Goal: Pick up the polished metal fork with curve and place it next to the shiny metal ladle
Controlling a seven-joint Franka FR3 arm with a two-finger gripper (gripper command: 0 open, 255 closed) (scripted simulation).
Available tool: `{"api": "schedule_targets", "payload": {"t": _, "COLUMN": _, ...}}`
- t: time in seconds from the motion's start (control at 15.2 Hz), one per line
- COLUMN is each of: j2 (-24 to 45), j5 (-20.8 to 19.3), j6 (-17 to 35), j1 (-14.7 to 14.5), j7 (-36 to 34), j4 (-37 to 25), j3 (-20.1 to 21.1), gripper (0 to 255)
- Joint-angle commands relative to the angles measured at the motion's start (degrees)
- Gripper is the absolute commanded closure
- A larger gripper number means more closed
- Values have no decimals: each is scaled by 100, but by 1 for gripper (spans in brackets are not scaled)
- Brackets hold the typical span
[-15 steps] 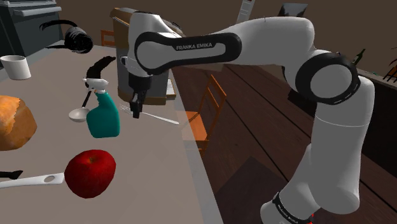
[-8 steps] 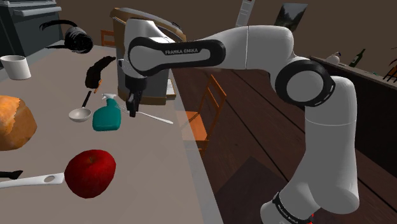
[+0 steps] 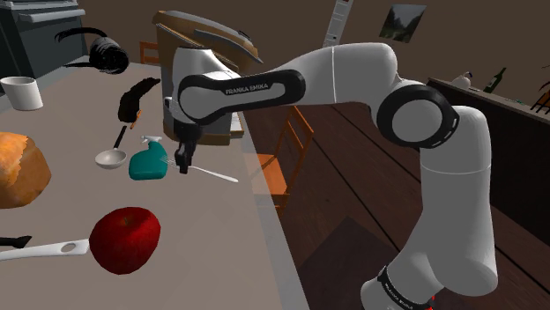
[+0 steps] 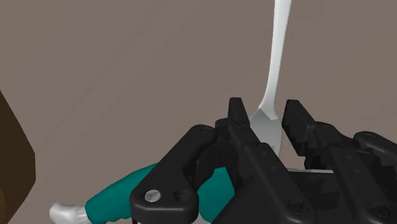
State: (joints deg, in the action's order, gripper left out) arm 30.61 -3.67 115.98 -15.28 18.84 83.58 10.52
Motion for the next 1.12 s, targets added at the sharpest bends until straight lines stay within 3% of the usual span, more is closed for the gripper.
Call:
{"api": "schedule_targets", "payload": {"t": 0.0, "j2": 78, "j5": -11, "j6": 122, "j1": 6, "j7": 11, "j4": 43, "j3": -10, "gripper": 255}}
{"api": "schedule_targets", "payload": {"t": 0.26, "j2": 208, "j5": -35, "j6": 420, "j1": 2, "j7": 3, "j4": 212, "j3": -25, "gripper": 255}}
{"api": "schedule_targets", "payload": {"t": 0.79, "j2": 207, "j5": -35, "j6": 419, "j1": 2, "j7": 3, "j4": 212, "j3": -25, "gripper": 255}}
{"api": "schedule_targets", "payload": {"t": 0.86, "j2": 207, "j5": -35, "j6": 419, "j1": 2, "j7": 3, "j4": 212, "j3": -25, "gripper": 0}}
{"api": "schedule_targets", "payload": {"t": 1.06, "j2": 207, "j5": -35, "j6": 419, "j1": 2, "j7": 3, "j4": 212, "j3": -25, "gripper": 0}}
